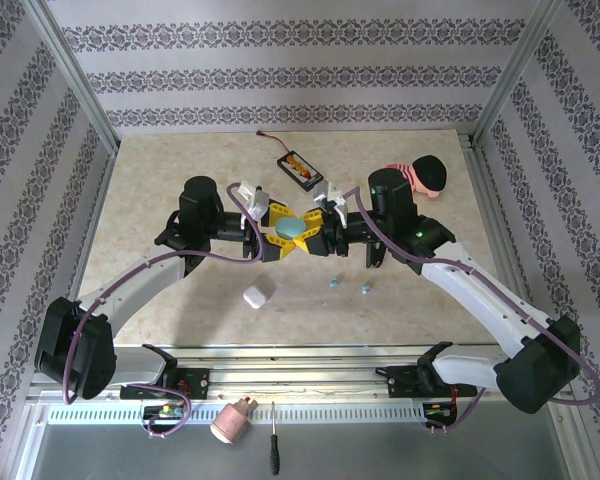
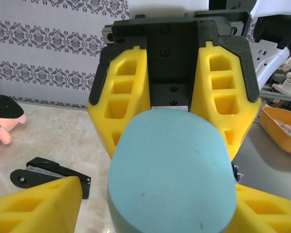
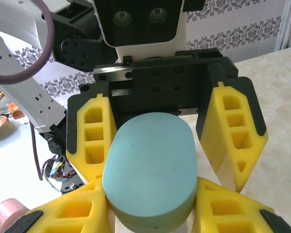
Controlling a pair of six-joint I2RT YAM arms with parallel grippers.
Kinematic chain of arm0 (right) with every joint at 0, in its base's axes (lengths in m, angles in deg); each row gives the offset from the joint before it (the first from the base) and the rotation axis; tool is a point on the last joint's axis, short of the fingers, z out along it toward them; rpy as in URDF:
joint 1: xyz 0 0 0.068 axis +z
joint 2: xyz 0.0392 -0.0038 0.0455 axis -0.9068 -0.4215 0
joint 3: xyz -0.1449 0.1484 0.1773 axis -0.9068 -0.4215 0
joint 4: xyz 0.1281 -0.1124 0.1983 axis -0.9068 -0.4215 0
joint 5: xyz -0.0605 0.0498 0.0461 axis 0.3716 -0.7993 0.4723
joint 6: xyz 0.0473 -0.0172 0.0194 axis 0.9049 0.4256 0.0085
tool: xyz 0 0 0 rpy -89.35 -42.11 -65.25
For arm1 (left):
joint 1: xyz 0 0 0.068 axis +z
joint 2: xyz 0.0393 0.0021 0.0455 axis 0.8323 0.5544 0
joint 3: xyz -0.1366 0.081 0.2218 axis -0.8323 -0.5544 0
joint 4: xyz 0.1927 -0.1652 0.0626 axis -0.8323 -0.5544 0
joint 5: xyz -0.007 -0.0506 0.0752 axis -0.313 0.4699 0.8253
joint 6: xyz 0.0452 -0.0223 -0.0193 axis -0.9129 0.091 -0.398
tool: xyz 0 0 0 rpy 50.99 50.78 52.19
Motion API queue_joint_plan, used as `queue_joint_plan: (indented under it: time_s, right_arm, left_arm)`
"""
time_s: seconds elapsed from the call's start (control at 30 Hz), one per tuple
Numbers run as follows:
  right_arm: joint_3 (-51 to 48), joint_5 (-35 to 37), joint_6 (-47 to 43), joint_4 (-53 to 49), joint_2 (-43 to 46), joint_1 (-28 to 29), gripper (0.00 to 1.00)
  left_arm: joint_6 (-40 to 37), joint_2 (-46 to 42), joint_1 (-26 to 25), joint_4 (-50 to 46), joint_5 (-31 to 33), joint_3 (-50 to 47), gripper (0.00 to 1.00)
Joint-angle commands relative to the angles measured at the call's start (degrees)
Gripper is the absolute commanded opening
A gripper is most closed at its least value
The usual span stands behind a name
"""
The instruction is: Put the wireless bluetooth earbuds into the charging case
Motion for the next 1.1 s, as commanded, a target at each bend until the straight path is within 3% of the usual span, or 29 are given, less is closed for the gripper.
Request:
queue_joint_plan:
  time_s: [0.0,0.17,0.3,0.67,0.8,1.07]
  right_arm:
    - [-1.53,-2.99,1.39,4.65,1.92,-0.83,0.29]
    - [-2.53,-3.37,2.54,6.61,2.19,-1.18,0.28]
    - [-3.2,-3.71,3.79,8.5,2.44,-1.45,0.28]
    - [-3.5,-3.77,4.25,9.07,2.1,-1.66,0.29]
    - [-3.42,-2.53,4.2,9.2,2.32,-1.71,0.43]
    - [-3.16,-1.26,4.75,9.47,2.87,-1.97,0.61]
  left_arm:
    - [6.61,0.56,-0.36,10.06,-0.99,-1.11,0.68]
    - [12.6,2.11,-0.35,18.04,-2.61,-1.55,0.58]
    - [12.62,2.27,-0.24,18.45,-2.74,-1.56,0.57]
    - [13.28,2.39,-0.23,19.22,-3.37,-1.12,0.36]
    - [12.54,2.6,-0.05,18.72,-3.27,-1.14,0.35]
    - [10.74,2.99,0.35,17.59,-2.86,-1.45,0.33]
